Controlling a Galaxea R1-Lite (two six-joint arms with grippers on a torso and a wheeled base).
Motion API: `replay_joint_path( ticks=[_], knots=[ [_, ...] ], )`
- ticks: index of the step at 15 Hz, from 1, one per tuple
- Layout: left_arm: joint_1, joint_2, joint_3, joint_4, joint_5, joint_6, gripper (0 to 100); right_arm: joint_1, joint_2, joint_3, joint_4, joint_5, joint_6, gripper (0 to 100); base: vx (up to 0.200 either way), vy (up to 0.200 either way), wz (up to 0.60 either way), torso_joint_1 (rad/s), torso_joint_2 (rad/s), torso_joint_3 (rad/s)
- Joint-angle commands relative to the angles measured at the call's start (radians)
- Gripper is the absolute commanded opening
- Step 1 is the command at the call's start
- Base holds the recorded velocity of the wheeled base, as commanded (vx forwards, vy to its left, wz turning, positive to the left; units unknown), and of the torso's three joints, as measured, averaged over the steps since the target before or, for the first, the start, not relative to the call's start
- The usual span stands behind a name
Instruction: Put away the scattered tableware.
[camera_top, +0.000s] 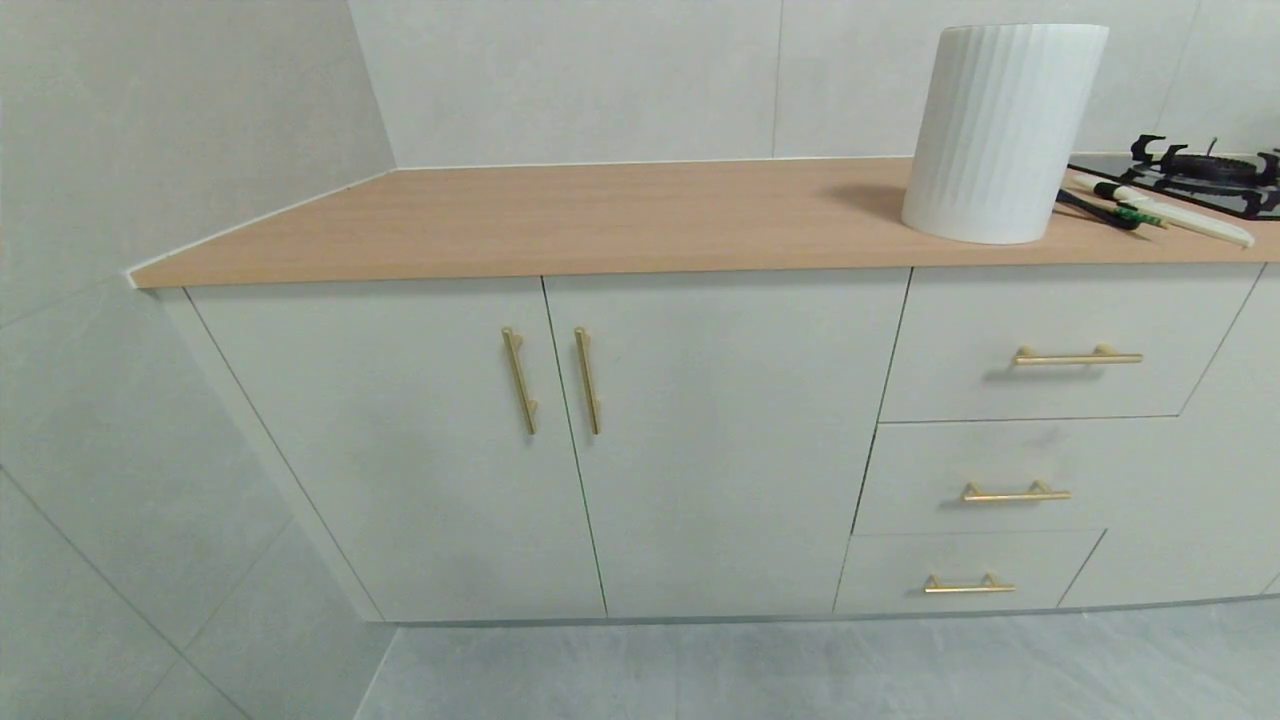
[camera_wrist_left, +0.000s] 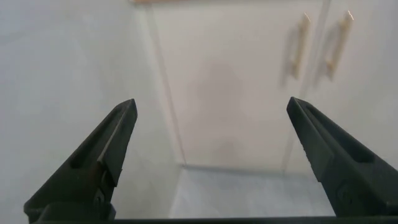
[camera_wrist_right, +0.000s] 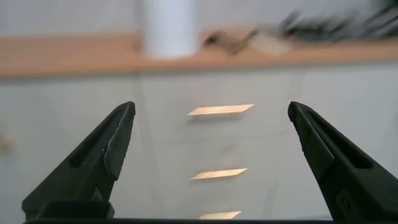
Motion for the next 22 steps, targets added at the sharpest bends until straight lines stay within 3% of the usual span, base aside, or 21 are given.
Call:
replay_joint_path(
  ticks=[1,4,7,11,12,13,16,22],
  knots=[
    [0.058,-0.137,0.004,0.02,-0.001,0.003,100,-0.105,-0.271,0.01,0.078,0.007,-0.076,100,0.0,0.0,0.0,0.0,0.0,0.0],
    [0.145,-0.159,0.035,-0.002,-0.007,-0.006,100,-0.162,-0.457,0.007,0.246,0.049,-0.076,100,0.0,0.0,0.0,0.0,0.0,0.0],
    [0.193,-0.239,0.119,-0.002,-0.052,0.014,100,-0.165,-0.458,0.051,0.256,0.046,-0.033,100,0.0,0.0,0.0,0.0,0.0,0.0],
    [0.193,-0.239,0.323,-0.086,-0.101,0.003,100,-0.165,-0.458,0.353,0.249,0.084,0.074,100,0.0,0.0,0.0,0.0,0.0,0.0],
    [0.193,-0.239,0.346,-0.071,-0.145,-0.023,100,-0.164,-0.458,0.419,0.251,0.115,0.1,100,0.0,0.0,0.0,0.0,0.0,0.0],
    [0.193,-0.239,0.346,-0.042,-0.179,-0.069,100,-0.165,-0.458,0.419,0.294,0.149,0.132,100,0.0,0.0,0.0,0.0,0.0,0.0],
    [0.193,-0.239,0.346,-0.013,-0.363,-0.123,100,-0.165,-0.458,0.419,0.338,0.19,0.198,100,0.0,0.0,0.0,0.0,0.0,0.0],
    [0.191,-0.239,0.345,0.01,-0.445,-0.094,100,-0.165,-0.457,0.418,0.38,0.308,0.117,100,0.0,0.0,0.0,0.0,0.0,0.0]
  ],
)
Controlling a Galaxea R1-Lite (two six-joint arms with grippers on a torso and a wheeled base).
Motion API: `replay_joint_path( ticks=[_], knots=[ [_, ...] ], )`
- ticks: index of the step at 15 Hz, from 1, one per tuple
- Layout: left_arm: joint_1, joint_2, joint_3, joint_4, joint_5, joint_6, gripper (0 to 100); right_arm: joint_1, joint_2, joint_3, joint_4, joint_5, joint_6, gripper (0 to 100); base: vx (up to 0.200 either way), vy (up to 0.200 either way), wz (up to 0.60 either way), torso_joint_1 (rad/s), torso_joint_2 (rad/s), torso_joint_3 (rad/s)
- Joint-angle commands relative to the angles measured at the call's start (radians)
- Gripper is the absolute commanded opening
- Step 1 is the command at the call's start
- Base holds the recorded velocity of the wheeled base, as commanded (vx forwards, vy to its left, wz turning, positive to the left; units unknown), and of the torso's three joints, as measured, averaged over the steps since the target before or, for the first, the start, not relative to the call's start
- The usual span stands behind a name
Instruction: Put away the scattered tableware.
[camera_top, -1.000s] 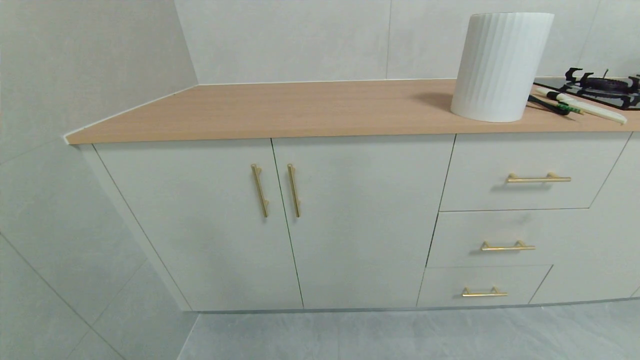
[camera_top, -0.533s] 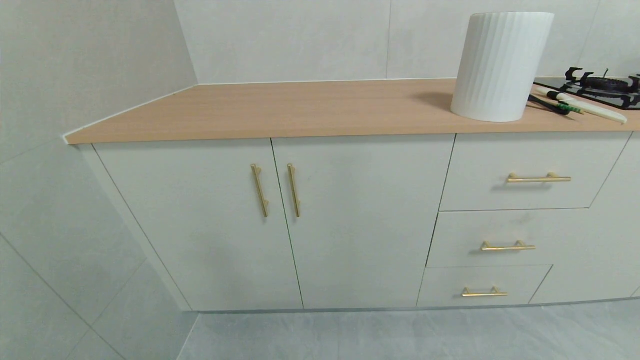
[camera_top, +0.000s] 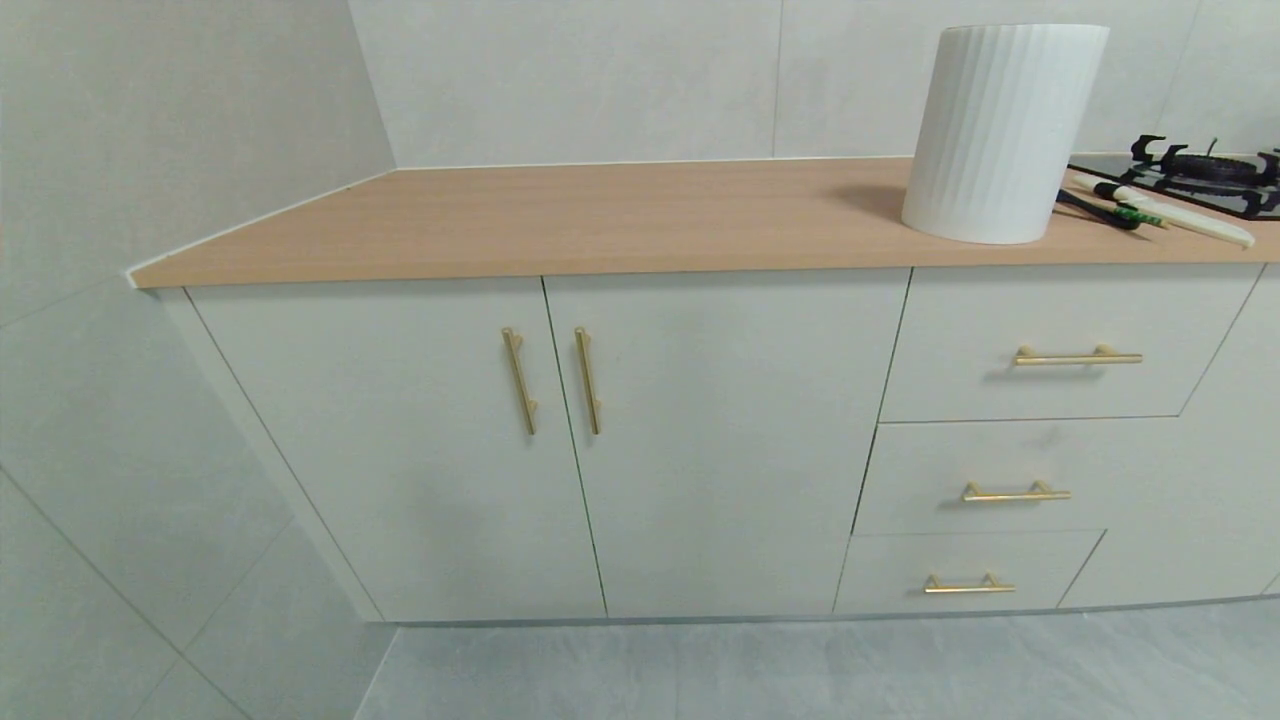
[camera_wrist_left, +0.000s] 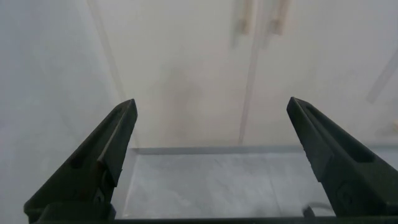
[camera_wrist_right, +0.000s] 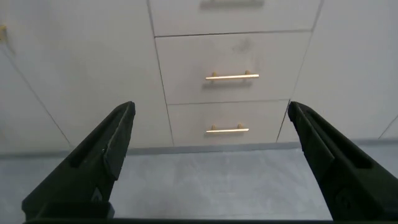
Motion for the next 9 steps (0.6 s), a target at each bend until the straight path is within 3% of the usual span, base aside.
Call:
replay_joint_path(
  ticks=[1,9],
  knots=[
    [0.0,0.0,0.0,0.0,-0.001,0.0,100,0.0,0.002,0.001,0.004,0.0,-0.003,100,0.0,0.0,0.0,0.0,0.0,0.0],
    [0.0,0.0,0.0,0.0,-0.001,-0.002,100,0.0,0.002,0.0,0.004,-0.001,0.017,100,0.0,0.0,0.0,0.0,0.0,0.0]
  ],
)
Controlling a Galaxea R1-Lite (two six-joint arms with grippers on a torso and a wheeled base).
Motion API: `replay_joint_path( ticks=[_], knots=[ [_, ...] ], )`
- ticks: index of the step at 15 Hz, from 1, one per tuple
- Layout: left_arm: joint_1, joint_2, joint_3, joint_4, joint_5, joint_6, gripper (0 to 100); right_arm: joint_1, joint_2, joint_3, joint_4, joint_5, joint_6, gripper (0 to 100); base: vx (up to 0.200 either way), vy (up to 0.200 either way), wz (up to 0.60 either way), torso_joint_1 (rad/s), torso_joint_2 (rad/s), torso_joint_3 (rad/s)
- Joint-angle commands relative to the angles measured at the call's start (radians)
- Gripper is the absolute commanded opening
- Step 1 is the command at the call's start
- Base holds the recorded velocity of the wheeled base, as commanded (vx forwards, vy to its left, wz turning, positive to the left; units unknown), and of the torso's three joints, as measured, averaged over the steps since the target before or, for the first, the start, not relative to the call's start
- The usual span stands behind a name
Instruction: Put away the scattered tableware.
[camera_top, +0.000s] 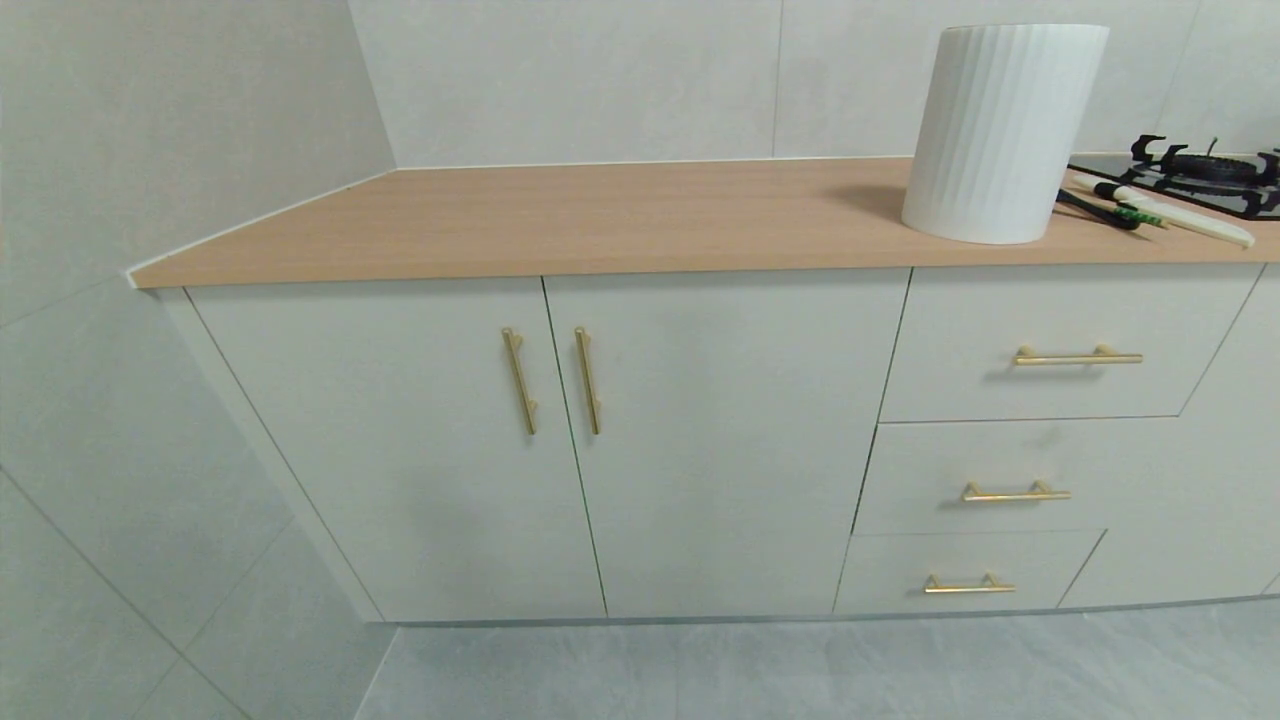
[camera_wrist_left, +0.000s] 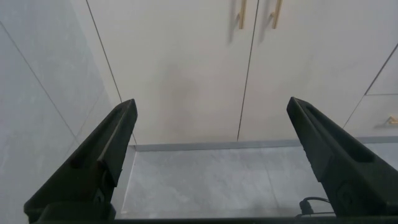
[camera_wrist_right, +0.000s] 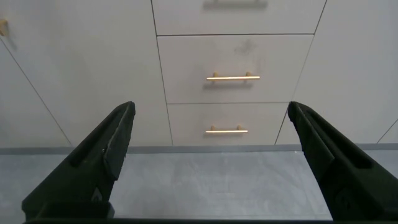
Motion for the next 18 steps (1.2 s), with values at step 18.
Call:
replay_joint_path(
  ticks=[18],
  knots=[
    [0.0,0.001,0.0,0.0,0.001,-0.004,100,0.0,0.003,0.0,0.001,0.002,0.002,100,0.0,-0.133,0.0,0.001,0.0,0.002]
  ],
)
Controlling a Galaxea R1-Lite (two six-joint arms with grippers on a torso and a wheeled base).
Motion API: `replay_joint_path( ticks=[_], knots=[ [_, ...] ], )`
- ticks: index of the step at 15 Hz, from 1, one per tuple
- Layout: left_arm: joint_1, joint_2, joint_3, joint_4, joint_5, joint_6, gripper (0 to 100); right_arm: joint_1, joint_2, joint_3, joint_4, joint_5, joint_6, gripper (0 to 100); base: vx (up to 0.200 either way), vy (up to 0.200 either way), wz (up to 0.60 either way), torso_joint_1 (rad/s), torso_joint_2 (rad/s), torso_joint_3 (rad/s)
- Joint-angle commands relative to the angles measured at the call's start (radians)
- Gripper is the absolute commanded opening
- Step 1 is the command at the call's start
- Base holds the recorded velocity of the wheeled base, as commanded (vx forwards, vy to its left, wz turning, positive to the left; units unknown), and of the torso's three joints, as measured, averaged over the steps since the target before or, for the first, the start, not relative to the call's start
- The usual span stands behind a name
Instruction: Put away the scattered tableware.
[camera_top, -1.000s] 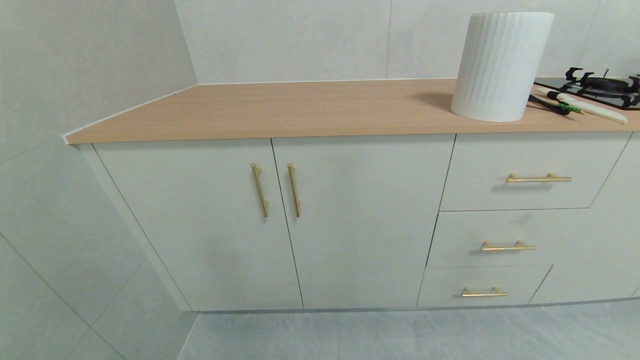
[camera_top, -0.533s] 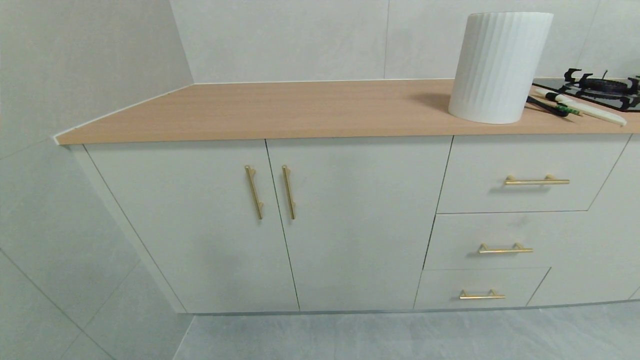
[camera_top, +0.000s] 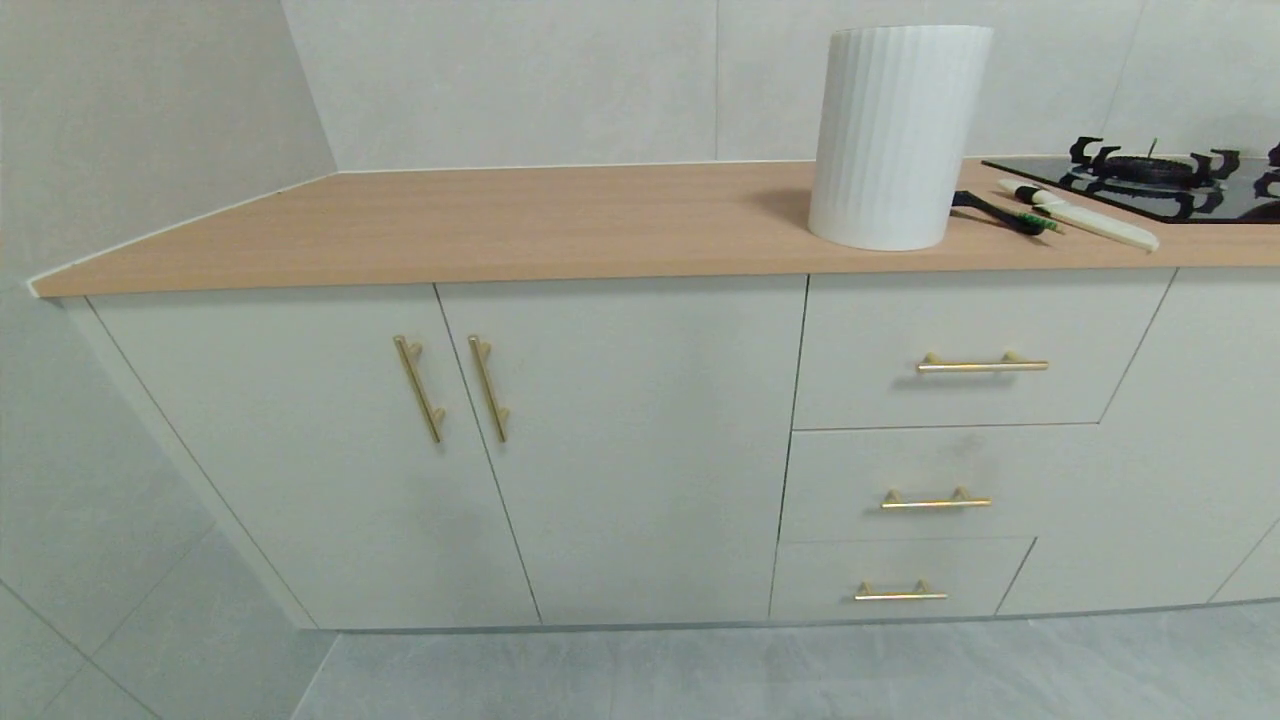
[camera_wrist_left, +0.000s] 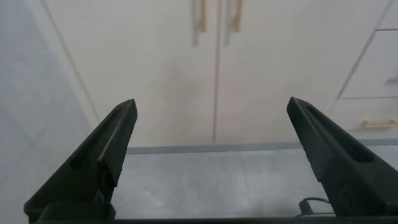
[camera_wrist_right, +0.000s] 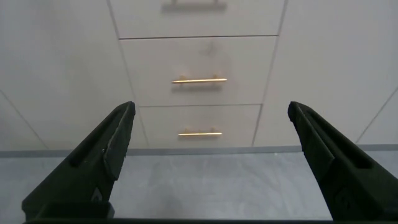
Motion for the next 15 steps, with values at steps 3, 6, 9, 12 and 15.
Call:
replay_joint_path(
  ticks=[3,6,9,12,15],
  knots=[
    [0.0,0.001,0.0,0.0,0.0,0.0,100,0.0,0.002,0.0,0.0,0.0,-0.001,100,0.0,-0.2,0.0,0.002,0.0,0.004],
    [0.0,0.001,0.0,0.0,0.001,0.0,100,0.0,0.002,0.0,0.0,0.0,-0.001,100,0.0,0.0,0.0,0.0,0.0,0.0],
    [0.0,0.001,0.0,0.0,0.001,0.0,100,0.0,0.002,0.0,0.0,0.0,-0.001,100,0.0,0.0,0.0,0.0,0.0,0.0],
    [0.0,0.001,0.0,0.0,0.001,0.0,100,0.0,0.002,0.0,0.0,0.0,-0.001,100,0.0,0.0,0.0,0.0,0.0,0.0],
    [0.0,0.001,0.0,0.0,0.001,0.0,100,0.0,0.002,0.0,0.0,0.0,0.001,100,0.0,0.0,0.0,0.0,0.0,0.0]
  ],
)
